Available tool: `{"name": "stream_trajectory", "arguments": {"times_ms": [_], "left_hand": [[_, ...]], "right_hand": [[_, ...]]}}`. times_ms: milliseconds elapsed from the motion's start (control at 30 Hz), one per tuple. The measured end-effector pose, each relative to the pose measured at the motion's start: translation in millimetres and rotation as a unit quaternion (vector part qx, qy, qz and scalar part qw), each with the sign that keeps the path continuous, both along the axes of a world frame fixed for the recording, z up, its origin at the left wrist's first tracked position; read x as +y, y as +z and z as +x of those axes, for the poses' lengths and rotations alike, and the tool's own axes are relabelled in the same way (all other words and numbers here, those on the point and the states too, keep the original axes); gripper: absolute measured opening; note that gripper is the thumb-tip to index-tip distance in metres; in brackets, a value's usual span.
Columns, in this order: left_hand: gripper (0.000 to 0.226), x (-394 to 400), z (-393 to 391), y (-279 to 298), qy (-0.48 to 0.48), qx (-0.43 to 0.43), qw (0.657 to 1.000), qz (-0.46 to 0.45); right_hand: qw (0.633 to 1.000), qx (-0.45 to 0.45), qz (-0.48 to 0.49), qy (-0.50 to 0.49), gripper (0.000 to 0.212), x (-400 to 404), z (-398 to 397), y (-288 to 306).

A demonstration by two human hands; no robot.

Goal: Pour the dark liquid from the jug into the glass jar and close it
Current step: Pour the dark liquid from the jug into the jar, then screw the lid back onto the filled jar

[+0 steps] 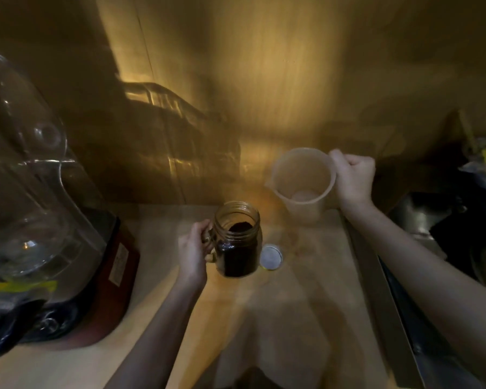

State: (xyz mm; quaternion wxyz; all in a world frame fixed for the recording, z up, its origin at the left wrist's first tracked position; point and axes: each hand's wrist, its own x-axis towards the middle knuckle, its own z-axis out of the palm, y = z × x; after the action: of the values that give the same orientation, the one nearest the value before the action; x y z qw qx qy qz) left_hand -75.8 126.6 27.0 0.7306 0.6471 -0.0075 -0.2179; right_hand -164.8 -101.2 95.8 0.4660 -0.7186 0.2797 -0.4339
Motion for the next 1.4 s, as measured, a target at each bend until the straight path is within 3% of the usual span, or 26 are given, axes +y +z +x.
{"name": "stream_trajectory", "arguments": {"times_ms": [133, 267, 533, 833, 1133, 1233, 1333, 1400], "left_hand": [[0.029, 2.6, -1.5, -31.2, -0.068, -0.003, 0.996, 0.062], [0.024, -2.0, -8.5, -56.3, -0.019, 0.026, 0.996, 0.082], [0.04, -26.1, -9.3, -95.2, -0.049, 0.075, 0.988, 0.124], [0.031, -34.6, -11.5, -124.6, 0.002, 0.137, 0.981, 0.134], [0.033, -30.2, -6.2, -134.5, -0.02, 0.125, 0.983, 0.136], [0.034, -29.6, -7.8, -139.4, -0.017, 0.133, 0.981, 0.141], [0.037, -28.5, -8.7, -141.6, -0.014, 0.134, 0.98, 0.144], [0.038, -27.0, -7.7, -141.8, -0.022, 0.13, 0.98, 0.15]], "right_hand": [[0.983, 0.047, 0.172, -0.037, 0.032, -5.6, 5.9, -54.2], [0.965, 0.084, 0.245, -0.027, 0.018, -0.6, 19.2, -87.9], [0.938, 0.106, 0.328, -0.032, 0.051, 6.8, 69.6, -140.8], [0.923, 0.211, 0.321, 0.024, 0.055, 8.8, 91.8, -173.8], [0.924, 0.225, 0.31, 0.003, 0.052, 7.0, 83.3, -189.7], [0.931, 0.195, 0.307, -0.02, 0.035, 8.6, 75.0, -185.1], [0.946, 0.183, 0.257, -0.076, 0.02, 8.9, 54.1, -192.4], [0.952, 0.224, 0.2, -0.05, 0.033, 11.7, 32.4, -208.1]]}}
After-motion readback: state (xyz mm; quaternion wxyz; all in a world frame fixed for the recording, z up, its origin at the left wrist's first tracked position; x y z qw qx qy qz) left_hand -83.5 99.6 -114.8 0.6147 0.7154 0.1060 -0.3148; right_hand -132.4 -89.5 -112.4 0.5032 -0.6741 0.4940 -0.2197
